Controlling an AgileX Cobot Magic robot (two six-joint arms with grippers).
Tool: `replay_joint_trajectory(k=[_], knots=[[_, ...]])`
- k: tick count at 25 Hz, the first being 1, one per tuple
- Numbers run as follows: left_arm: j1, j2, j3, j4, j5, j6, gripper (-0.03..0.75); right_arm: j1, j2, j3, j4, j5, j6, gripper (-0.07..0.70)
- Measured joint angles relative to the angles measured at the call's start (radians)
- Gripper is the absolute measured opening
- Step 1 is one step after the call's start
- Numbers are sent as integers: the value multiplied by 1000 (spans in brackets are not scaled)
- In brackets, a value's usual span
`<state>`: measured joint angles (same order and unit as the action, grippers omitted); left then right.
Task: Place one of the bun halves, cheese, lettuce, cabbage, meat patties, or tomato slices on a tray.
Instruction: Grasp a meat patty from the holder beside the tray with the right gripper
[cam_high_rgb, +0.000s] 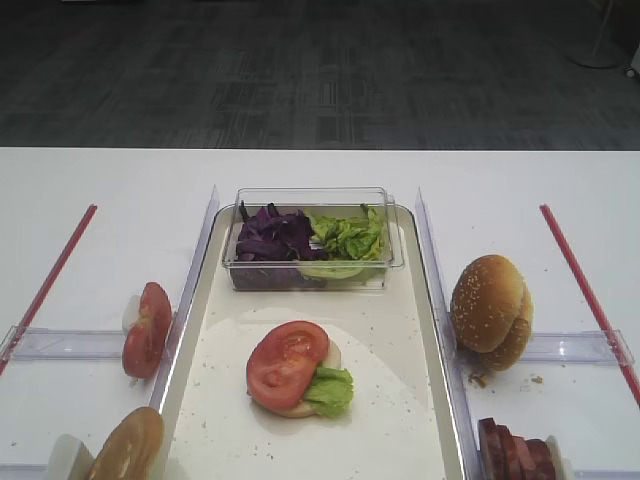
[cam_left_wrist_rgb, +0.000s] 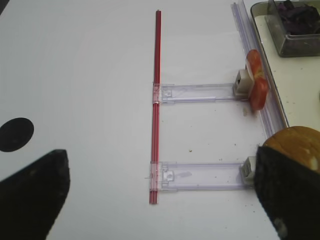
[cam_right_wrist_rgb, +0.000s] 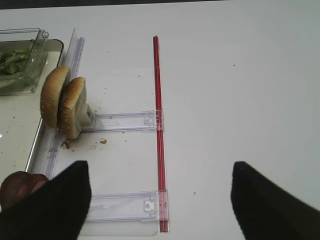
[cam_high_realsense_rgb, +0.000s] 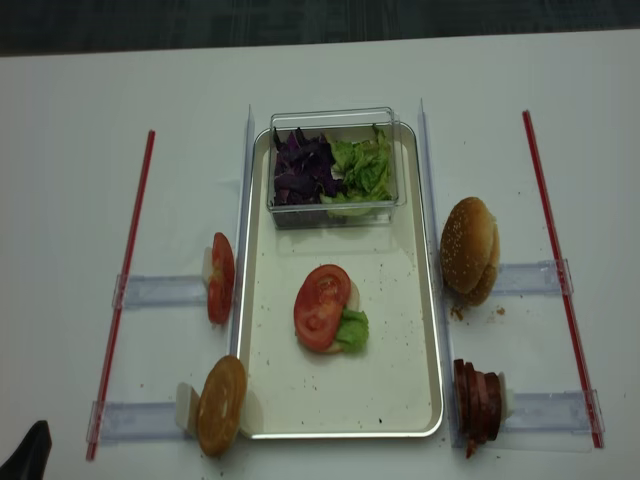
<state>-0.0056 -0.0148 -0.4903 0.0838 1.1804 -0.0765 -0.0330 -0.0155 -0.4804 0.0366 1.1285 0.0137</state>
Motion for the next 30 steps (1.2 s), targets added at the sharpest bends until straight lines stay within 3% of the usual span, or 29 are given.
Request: replay_joint_trajectory(k=[18,30], knots=[[0,0,0,0,0,0,689,0,5,0,0,0,10,595],[0,0,0,0,0,0,689,0,312,0,2,0,11,595]])
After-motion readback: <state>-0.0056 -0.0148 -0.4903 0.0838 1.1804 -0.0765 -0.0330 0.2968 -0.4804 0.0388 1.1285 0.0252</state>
